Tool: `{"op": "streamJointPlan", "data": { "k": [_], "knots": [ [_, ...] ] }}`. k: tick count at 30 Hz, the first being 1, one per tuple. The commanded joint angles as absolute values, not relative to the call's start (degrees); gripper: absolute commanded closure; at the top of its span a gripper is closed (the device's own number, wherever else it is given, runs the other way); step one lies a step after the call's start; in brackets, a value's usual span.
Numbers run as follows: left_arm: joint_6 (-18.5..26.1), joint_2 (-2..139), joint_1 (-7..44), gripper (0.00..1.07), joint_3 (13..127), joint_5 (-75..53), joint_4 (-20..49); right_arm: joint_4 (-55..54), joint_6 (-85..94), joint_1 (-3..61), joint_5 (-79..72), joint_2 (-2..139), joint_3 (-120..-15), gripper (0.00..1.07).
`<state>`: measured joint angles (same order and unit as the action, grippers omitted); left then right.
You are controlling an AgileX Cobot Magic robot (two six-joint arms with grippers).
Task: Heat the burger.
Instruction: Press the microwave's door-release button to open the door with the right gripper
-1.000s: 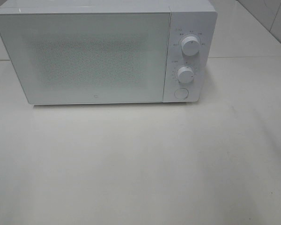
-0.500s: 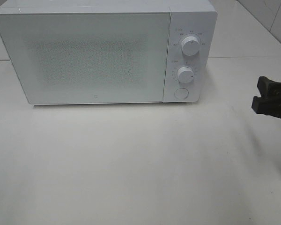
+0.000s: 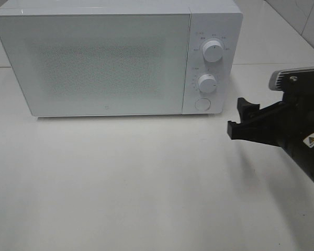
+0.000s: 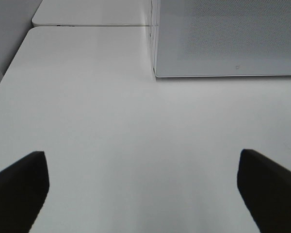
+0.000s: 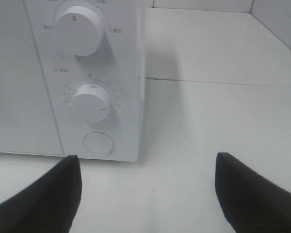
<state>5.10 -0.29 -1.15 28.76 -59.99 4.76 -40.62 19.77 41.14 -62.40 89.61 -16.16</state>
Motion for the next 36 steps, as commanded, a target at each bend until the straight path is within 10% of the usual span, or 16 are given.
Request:
{"op": "streamJointPlan", "data": {
  "k": [1, 19, 36],
  "knots": [
    [4.93, -1.43, -1.38, 0.03, 28.59, -59.3, 5.39, -41.94, 20.45, 44.86, -63.2, 92.19, -19.48, 0.31],
    [4.98, -1.43, -1.38, 0.03, 28.59, -59.3, 5.39, -51.57, 17.59, 50.19, -58.56, 96.77, -27.33, 0.31],
    [4.98, -1.43, -1.38, 0.03, 28.59, -59.3, 5.39, -51.85, -41.83, 50.19, -55.63, 96.77, -27.33, 0.49]
  ]
}}
